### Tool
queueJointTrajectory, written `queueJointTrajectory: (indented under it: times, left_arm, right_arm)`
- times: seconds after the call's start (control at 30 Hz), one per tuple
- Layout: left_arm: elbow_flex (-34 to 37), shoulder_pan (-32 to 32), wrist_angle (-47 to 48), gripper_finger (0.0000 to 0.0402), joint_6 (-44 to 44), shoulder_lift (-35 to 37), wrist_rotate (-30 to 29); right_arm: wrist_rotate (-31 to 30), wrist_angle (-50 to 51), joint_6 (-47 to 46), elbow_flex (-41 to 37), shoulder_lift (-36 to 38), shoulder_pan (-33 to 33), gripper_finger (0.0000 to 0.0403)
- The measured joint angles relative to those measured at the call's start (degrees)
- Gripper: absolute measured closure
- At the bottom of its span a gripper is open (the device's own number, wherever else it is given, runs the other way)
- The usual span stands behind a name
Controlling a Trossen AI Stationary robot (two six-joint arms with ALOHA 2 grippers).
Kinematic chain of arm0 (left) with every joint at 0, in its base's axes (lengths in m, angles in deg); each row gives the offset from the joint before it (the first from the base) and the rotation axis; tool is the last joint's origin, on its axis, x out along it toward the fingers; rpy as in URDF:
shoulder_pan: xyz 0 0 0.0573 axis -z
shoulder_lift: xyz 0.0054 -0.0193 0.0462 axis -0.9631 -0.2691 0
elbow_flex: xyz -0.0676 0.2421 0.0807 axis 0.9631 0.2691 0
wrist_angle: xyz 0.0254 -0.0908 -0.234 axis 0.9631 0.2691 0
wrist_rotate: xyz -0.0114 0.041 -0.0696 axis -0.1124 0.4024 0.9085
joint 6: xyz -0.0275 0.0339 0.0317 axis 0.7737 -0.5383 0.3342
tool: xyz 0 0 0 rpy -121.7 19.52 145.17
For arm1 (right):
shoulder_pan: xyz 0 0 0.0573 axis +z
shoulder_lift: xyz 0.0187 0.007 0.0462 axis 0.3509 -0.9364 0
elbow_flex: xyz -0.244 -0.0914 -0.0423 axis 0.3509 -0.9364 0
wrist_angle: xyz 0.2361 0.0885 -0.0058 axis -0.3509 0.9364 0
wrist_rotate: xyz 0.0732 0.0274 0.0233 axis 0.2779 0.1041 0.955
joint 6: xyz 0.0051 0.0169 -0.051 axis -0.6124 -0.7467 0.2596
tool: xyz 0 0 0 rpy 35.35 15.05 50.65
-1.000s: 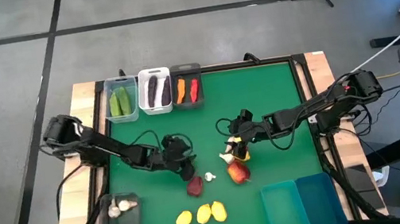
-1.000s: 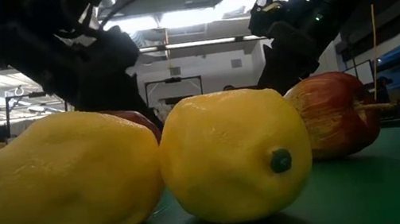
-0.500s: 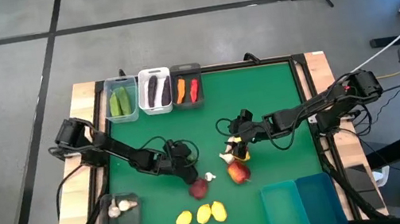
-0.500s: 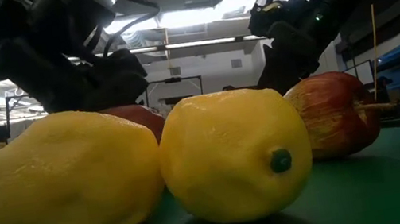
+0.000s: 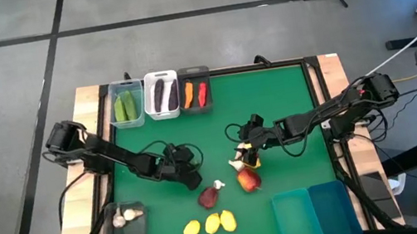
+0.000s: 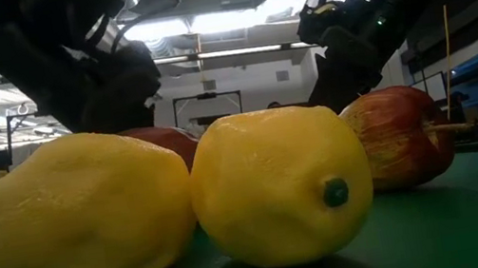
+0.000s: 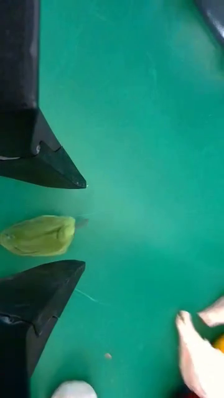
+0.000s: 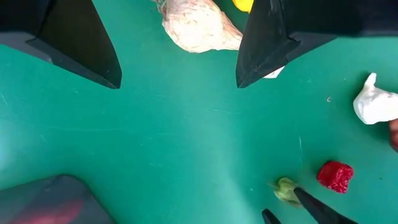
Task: Sort produce into baskets
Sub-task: Put the green chili pepper into the top black bin
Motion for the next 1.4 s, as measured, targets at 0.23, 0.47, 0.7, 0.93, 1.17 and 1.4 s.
queueJointTrajectory:
  times: [0.23, 0.47, 0.7, 0.93, 1.17, 1.4]
  left_arm:
    - [0.0, 0.0, 1.7, 0.0208, 0.0, 0.0, -0.1]
    - [0.1, 0.7, 1.7, 0.0208, 1.6, 0.0, -0.1]
    - [0.1, 1.7, 1.2, 0.0208, 4.0, -1.8, -0.1]
    - [0.2, 1.7, 1.2, 0.0222, 2.8, -1.8, -0.6]
    - [1.5, 1.7, 1.6, 0.0273, 4.0, -1.9, -0.5]
    - [1.4, 1.7, 0.3, 0.0313, 4.1, -1.8, -0.5]
  right_arm:
    - [0.0, -0.1, 0.0, 0.0, 0.0, 0.0, 0.0086]
    - [0.0, -0.1, 0.0, 0.0, 0.0, 0.0, 0.0086]
    - [0.0, -0.1, 0.0, 0.0, 0.0, 0.0, 0.0086]
    - [0.0, -0.1, 0.0, 0.0, 0.0, 0.0, 0.0086]
    - [0.0, -0.1, 0.0, 0.0, 0.0, 0.0, 0.0086]
    - [0.0, -0.1, 0.0, 0.0, 0.0, 0.0, 0.0086]
